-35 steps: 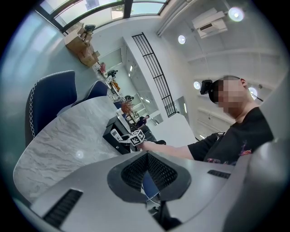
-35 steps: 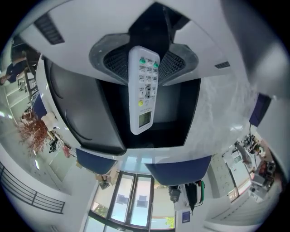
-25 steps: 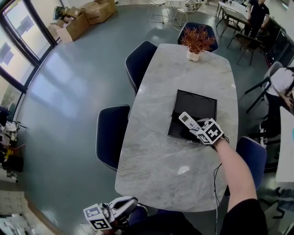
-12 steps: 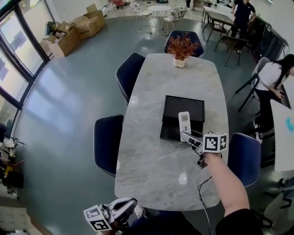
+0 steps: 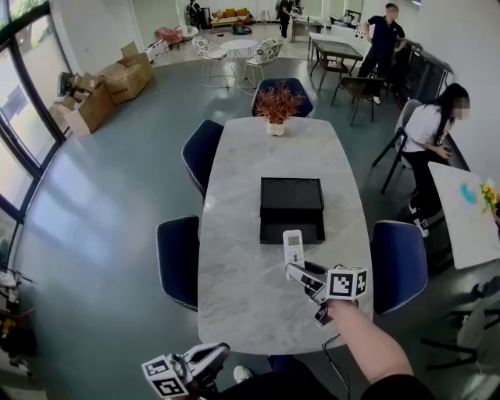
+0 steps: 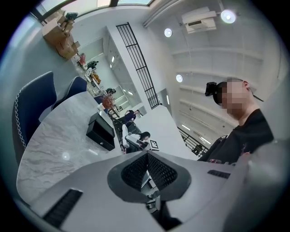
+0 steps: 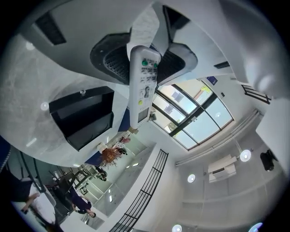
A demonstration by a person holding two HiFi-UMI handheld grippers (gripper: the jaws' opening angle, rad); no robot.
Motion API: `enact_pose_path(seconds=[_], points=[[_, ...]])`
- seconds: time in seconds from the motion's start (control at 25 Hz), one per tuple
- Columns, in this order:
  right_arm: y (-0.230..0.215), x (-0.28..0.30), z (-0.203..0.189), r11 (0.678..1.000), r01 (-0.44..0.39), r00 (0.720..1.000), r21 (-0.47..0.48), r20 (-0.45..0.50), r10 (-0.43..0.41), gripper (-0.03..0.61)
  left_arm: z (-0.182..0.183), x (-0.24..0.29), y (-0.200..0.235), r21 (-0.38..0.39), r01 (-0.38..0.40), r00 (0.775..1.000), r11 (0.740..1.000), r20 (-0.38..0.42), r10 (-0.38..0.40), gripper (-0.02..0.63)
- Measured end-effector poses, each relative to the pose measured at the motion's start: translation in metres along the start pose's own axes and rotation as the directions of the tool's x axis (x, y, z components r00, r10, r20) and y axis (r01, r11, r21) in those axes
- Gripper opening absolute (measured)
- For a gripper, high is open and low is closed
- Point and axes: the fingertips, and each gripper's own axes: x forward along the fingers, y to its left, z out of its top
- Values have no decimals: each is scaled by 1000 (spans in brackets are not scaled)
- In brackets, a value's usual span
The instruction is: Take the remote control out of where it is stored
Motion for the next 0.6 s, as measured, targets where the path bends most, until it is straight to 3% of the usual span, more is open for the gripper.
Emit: enact_pose_path(seconds=[0.16,0.6], points=[[27,-17,-43,998,-40,999,54,9,39,186,-9,-14,-8,9,33,999,999,-11,-33,8],[84,-63,-142,993,-45,995,112,90,35,152,-47,-64,-27,16,114,989,993,-93,-112,8]])
